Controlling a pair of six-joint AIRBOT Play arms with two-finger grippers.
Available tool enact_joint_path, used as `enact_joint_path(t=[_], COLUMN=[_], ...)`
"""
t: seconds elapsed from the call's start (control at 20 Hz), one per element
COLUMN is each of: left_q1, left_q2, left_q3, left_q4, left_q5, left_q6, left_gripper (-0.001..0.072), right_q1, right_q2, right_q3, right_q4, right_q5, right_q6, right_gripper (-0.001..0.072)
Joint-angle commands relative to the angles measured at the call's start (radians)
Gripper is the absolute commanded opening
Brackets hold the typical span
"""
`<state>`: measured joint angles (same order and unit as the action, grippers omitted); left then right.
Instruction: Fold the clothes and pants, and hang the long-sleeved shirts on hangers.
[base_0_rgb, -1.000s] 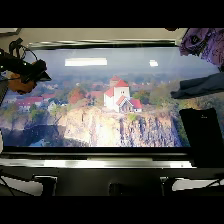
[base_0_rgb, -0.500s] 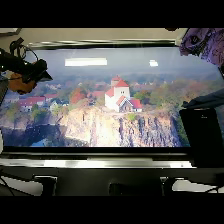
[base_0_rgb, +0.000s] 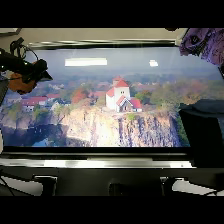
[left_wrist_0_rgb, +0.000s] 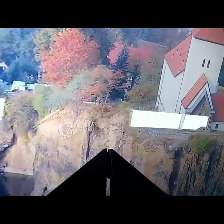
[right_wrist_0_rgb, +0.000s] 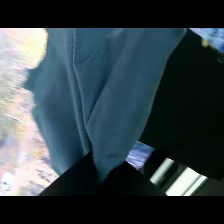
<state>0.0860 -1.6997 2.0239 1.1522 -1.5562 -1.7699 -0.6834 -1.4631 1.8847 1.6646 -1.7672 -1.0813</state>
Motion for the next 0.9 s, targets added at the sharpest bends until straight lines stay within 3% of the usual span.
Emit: enact_joint_path(t=[0.0, 0.35, 0.85], left_q1=[0.000, 0.000, 0.000], left_q2=[0.000, 0.000, 0.000], left_q3=[0.000, 0.000, 0.000], left_q4=[0.000, 0.000, 0.000], left_q5=[0.000, 0.000, 0.000], left_q6=[0.001, 0.001, 0.001], left_gripper=[0.0016, 0.0016, 0.0017], right_q1=[-0.001, -0.001, -0.001], right_q2=[0.089, 0.277, 0.284], right_q3=[-0.194, -0.689, -0.900], right_q4=[-0.130, -0.258, -0.408], right_q5=[0.010, 0.175, 0.309], right_q6=[-0.037, 0.056, 0.105], right_gripper=[0.0029, 0.0030, 0.0030])
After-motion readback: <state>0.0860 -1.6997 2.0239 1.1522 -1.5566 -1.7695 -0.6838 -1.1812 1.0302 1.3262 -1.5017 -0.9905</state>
